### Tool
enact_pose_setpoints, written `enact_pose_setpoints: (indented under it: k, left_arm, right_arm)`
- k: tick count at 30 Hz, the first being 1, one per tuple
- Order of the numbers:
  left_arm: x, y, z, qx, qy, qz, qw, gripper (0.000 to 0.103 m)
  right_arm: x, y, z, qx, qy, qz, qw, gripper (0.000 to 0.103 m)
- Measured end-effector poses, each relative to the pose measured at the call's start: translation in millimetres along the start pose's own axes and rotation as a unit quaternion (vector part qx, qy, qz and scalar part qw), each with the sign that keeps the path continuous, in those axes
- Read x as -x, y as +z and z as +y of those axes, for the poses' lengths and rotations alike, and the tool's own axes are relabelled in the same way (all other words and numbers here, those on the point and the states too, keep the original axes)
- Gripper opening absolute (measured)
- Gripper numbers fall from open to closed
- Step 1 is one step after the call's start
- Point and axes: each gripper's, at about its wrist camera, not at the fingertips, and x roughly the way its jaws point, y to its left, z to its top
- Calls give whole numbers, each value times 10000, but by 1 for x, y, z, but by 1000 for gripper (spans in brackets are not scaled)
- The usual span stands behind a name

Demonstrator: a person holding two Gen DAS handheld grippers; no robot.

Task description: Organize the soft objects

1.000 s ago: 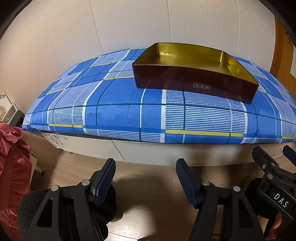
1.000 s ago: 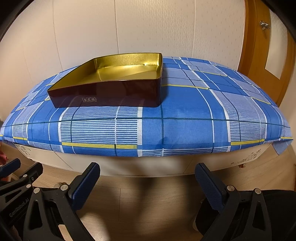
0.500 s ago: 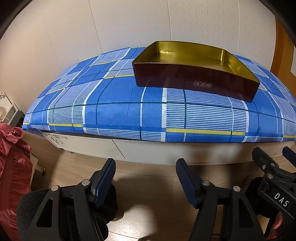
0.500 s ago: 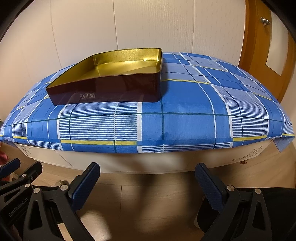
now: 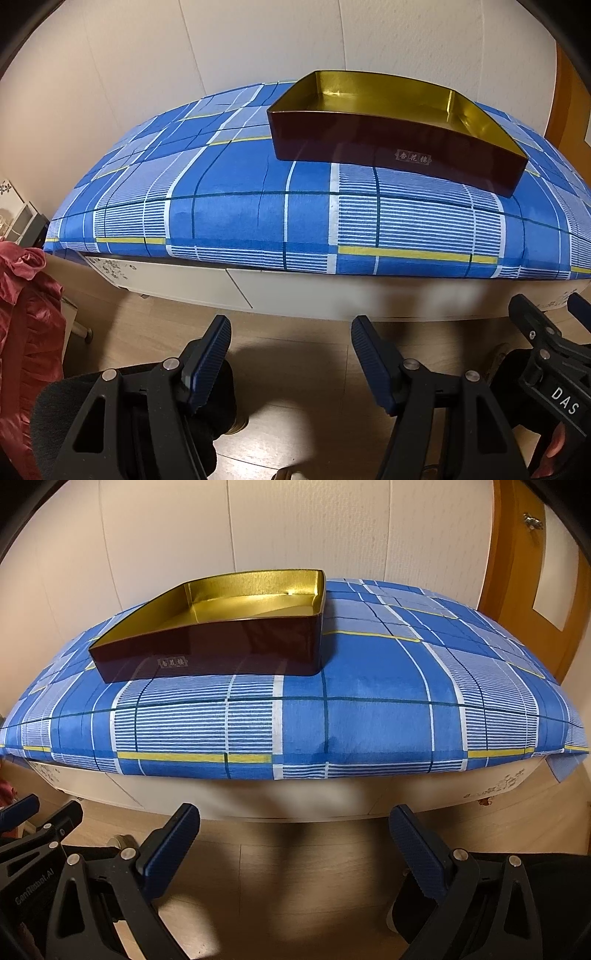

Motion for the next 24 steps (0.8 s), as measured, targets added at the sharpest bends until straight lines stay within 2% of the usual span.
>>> enact_pose_setpoints:
  k: [17,20,24]
  left_arm:
    - [-6,0,2,-28,68,210,9998,69]
    - [-6,1,4,2,55,238,9997,69]
    - [-8,1,9,71,47,290,9995,69]
  right_arm:
    - [-12,-3,0,152,9,204,9997,103]
    - [-20,-6,3,383,-8,313,9988,103]
    - [-32,-15,12,1070,-24,359,9936,103]
